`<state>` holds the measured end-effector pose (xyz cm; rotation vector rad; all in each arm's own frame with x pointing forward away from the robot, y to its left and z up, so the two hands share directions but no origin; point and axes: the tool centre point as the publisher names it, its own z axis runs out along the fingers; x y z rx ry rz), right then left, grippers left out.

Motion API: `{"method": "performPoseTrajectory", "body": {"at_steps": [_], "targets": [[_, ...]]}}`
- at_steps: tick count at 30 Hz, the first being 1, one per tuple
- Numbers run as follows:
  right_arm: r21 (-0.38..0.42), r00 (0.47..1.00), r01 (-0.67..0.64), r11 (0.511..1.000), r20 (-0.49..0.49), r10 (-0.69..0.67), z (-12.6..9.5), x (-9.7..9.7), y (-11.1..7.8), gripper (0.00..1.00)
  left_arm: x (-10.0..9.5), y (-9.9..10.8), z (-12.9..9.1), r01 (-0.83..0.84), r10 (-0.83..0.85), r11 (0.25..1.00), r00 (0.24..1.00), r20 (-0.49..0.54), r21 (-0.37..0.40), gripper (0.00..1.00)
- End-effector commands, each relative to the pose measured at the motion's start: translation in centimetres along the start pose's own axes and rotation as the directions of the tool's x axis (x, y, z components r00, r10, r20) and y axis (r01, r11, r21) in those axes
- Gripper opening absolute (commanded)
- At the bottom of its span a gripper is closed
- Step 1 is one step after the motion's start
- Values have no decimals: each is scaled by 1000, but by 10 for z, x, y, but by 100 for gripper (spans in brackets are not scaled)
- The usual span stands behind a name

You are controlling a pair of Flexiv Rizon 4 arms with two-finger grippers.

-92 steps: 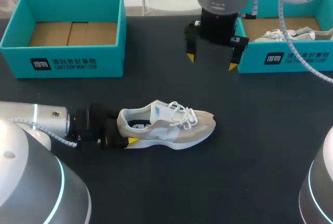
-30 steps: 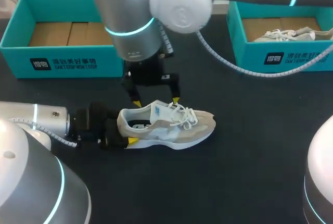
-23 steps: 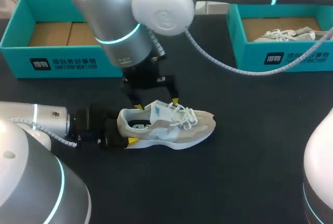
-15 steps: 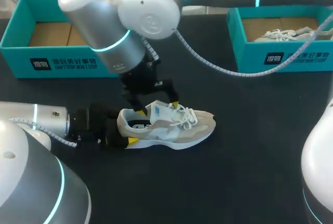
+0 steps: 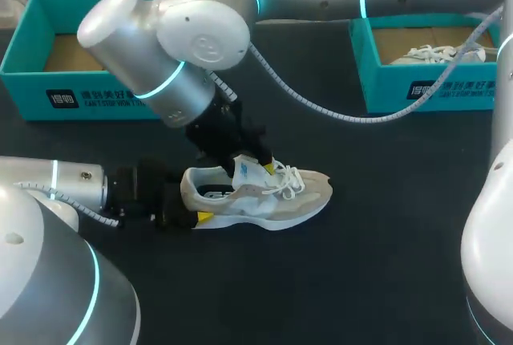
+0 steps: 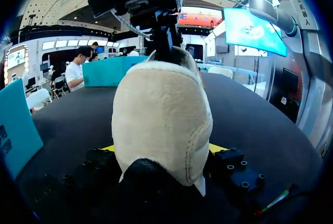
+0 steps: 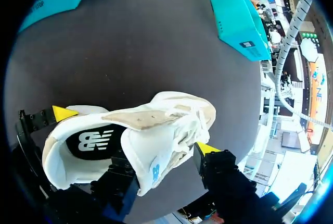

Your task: Take the shoe out of the shoebox, open the shoe tongue, remove and reinsert the insole, then place the shoe into the shoebox

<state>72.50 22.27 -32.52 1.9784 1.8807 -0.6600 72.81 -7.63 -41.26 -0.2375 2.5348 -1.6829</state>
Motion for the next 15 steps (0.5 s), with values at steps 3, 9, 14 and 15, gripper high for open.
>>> {"method": "performPoseTrajectory", "body": {"at_steps": [3, 9, 14, 15], "targets": [[-18, 898, -440, 898, -33, 439, -18, -18, -12, 42, 5, 6, 5, 0, 0, 1000, 1000, 3, 0, 0], [11, 900, -418, 908, -130, 416, -8, -20, -10, 0, 5, 6, 5, 0, 0, 1000, 1000, 3, 0, 0], [50, 895, -381, 923, -232, 382, 1, -15, -7, 0, 5, 6, 5, 0, 0, 1000, 1000, 3, 0, 0], [47, 893, -379, 924, -242, 379, 2, -16, -6, 0, 5, 6, 5, 0, 0, 1000, 1000, 3, 0, 0]]}}
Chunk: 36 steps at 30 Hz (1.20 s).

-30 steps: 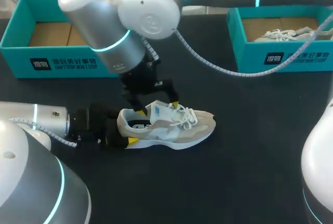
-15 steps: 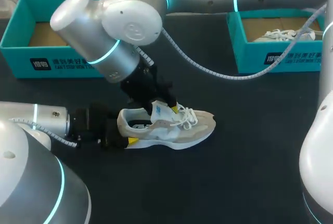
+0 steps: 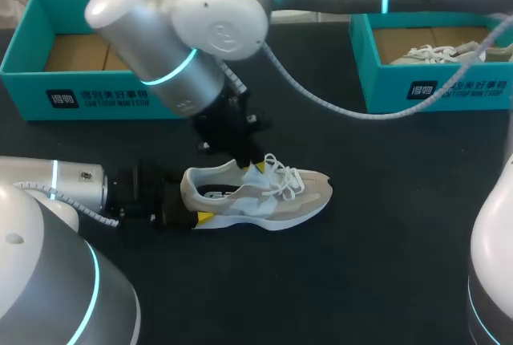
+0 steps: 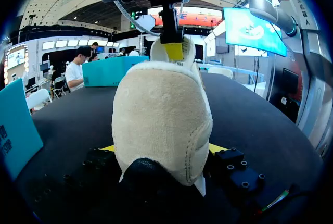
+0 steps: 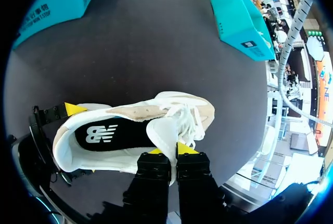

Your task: Take the shoe out of the shoebox, open the shoe tongue, remove and reinsert the insole, then place the shoe into the shoebox

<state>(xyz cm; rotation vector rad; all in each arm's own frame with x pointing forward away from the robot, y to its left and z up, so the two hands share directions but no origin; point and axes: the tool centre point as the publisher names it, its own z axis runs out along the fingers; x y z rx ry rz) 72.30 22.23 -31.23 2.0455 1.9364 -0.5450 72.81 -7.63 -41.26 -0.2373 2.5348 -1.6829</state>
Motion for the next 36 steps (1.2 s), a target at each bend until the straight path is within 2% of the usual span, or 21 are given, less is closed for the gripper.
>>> {"method": "performPoseTrajectory", "body": {"at_steps": [1, 10, 12, 20, 25, 28, 29, 32, 33, 34, 35, 36], "targets": [[21, 917, -370, 929, -152, 369, 11, -13, -1, 0, 5, 6, 5, 0, 0, 1000, 1000, 3, 0, 0], [-6, 896, -415, 910, -178, 407, 13, -62, 13, 0, 5, 6, 5, 0, 0, 1000, 1000, 3, 0, 0], [3, 884, -437, 899, -183, 431, 12, -64, 13, 0, 5, 6, 5, 0, 0, 1000, 1000, 3, 0, 0], [42, 858, -469, 882, -215, 466, 56, -69, 17, 0, 5, 6, 5, 0, 0, 1000, 1000, 3, 0, 0], [46, 851, -465, 884, -251, 461, 88, -61, 19, 0, 5, 6, 5, 0, 0, 1000, 1000, 3, 0, 0], [72, 855, -464, 883, -225, 467, 103, -55, 17, 0, 5, 6, 5, 0, 0, 1000, 1000, 3, 0, 0], [79, 854, -467, 881, -216, 472, 106, -54, 16, 4, 5, 6, 5, 0, 0, 1000, 1000, 3, 0, 0], [95, 855, -470, 877, -198, 480, 113, -55, 13, 38, 5, 6, 5, 0, 0, 1000, 1000, 3, 0, 0], [99, 856, -471, 877, -187, 481, 113, -55, 13, 69, 5, 6, 5, 0, 0, 1000, 1000, 3, 0, 0], [96, 856, -476, 874, -176, 486, 111, -58, 12, 87, 5, 6, 5, 0, 0, 1000, 1000, 3, 0, 0], [93, 854, -481, 872, -176, 489, 110, -61, 12, 100, 5, 6, 5, 0, 0, 1000, 1000, 3, 0, 0], [90, 853, -485, 870, -171, 494, 107, -64, 12, 100, 5, 6, 5, 0, 0, 1000, 1000, 3, 0, 0]]}}
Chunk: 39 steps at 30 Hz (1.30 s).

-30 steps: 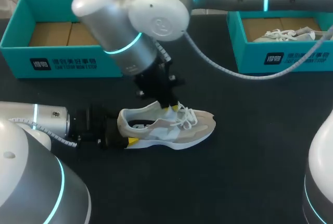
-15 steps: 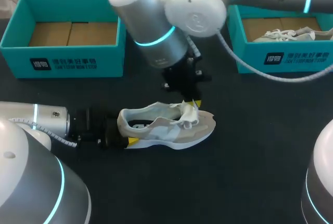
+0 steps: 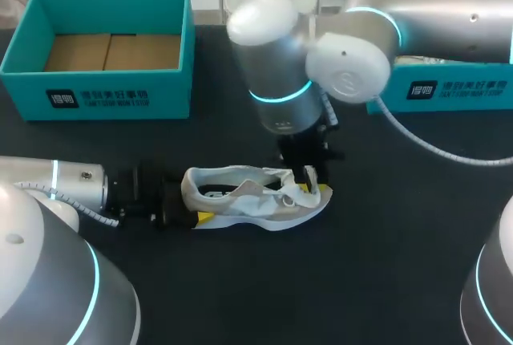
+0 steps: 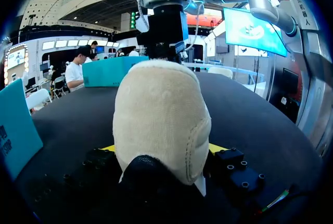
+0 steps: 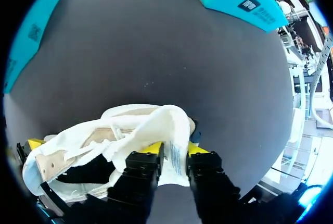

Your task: Take the shoe out of the shoebox, open the shoe tongue, remove and reinsert the insole, then place the shoe into the shoebox

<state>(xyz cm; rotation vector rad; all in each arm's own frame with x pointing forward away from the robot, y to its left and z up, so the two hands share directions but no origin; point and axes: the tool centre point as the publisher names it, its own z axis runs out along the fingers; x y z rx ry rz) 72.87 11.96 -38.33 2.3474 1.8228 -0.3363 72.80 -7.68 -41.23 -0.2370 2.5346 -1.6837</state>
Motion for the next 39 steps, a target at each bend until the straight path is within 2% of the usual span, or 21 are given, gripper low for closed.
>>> {"method": "performPoseTrajectory", "body": {"at_steps": [1, 5, 11, 19, 22, 25, 27, 30, 31, 32, 34, 35, 36, 38, 39], "targets": [[-35, 946, -324, 946, -3, 324, -9, -5, -4, 100, 4, 6, 4, 0, 0, 1000, 1000, 3, -1, 0], [-82, 949, -315, 946, -50, 312, -30, -8, 3, 100, 4, 6, 4, 0, 0, 1000, 1000, 3, -1, 0], [-182, 969, -240, 954, -104, 224, -71, 10, 12, 100, 4, 6, 4, 0, 0, 1000, 1000, 3, -1, 0], [-347, 988, -105, 932, -144, 57, -137, 27, 32, 100, 4, 6, 4, 0, 0, 1000, 1000, 3, -1, 0], [-410, 985, 0, 912, -158, -72, -162, 39, 39, 100, 4, 6, 4, 0, 0, 1000, 1000, 3, -1, 0], [-465, 944, 188, 865, -158, -291, -183, 61, 39, 100, 4, 6, 4, 0, 0, 1000, 1000, 3, -1, 0], [-479, 885, 335, 811, -136, -446, -194, 78, 34, 100, 4, 6, 4, 0, 0, 1000, 1000, 3, -1, 0], [-485, 762, 535, 692, -79, -643, -208, 100, 23, 100, 4, 6, 4, 0, 0, 1000, 1000, 3, -1, 0], [-480, 702, 603, 637, -60, -709, -213, 107, 17, 100, 4, 6, 4, 0, 0, 1000, 1000, 3, -1, 0], [-470, 655, 650, 597, -53, -754, -216, 112, 12, 92, 4, 6, 4, 0, 0, 1000, 1000, 3, -1, 0], [-444, 558, 738, 508, -21, -829, -223, 121, 1, 35, 4, 6, 4, 0, 0, 1000, 1000, 3, -1, 0], [-434, 511, 771, 466, -15, -860, -225, 124, -5, 13, 4, 6, 4, 0, 0, 1000, 1000, 3, -1, 0], [-423, 467, 797, 431, -21, -884, -228, 127, -10, 0, 4, 6, 4, 0, 0, 1000, 1000, 3, -1, 0], [-387, 374, 849, 361, -43, -926, -229, 129, -20, 0, 4, 6, 4, 0, 0, 1000, 1000, 3, -1, 0], [-387, 374, 849, 361, -43, -926, -229, 129, -20, 0, 4, 6, 4, 0, 0, 1000, 1000, 3, -1, 0]]}}
